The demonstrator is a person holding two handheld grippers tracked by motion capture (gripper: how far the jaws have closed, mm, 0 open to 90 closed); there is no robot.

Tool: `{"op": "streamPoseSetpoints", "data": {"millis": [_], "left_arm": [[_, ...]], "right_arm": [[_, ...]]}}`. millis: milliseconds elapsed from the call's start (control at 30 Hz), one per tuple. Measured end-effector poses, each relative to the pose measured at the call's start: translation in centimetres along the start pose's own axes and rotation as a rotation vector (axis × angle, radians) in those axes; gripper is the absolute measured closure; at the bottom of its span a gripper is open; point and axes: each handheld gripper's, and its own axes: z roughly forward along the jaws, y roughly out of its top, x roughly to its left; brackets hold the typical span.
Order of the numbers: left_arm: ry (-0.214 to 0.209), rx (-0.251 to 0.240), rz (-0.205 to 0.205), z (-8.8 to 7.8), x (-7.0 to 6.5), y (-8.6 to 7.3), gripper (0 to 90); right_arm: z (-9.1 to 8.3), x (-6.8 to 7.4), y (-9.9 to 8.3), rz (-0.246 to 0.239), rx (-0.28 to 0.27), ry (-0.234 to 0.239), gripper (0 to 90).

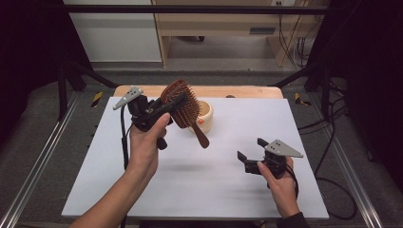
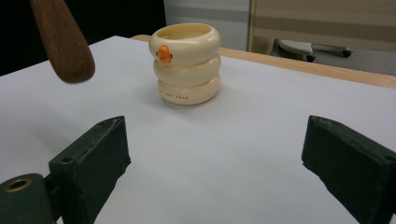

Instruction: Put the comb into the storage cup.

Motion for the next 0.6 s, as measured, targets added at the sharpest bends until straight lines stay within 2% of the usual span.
{"op": "streamPoseSetpoints", "data": {"millis": [200, 333, 400, 500, 600], "left_arm": [[0.001, 0.017, 0.026, 0.7, -0.3, 1.1, 50.7], [-0.003, 0.010, 0.022, 1.0, -0.2, 2.0, 50.8], [0.004, 0.004, 0.031, 1.2, -0.2, 2.4, 50.7], [0.022, 0.017, 0.066, 1.7, -0.1, 2.9, 50.7], [0.026, 0.025, 0.067, 1.9, 0.0, 3.2, 50.7]], "right_arm": [[-0.2, 0.0, -0.3, 0.000, 0.003, 0.001, 7.8], [-0.2, 0.0, -0.3, 0.000, 0.007, 0.008, 7.8], [-0.2, 0.1, -0.3, -0.001, 0.007, 0.010, 7.8], [-0.2, 0.0, -0.4, -0.006, 0.009, 0.009, 7.7], [-0.2, 0.0, -0.4, -0.003, 0.008, 0.005, 7.7]]}}
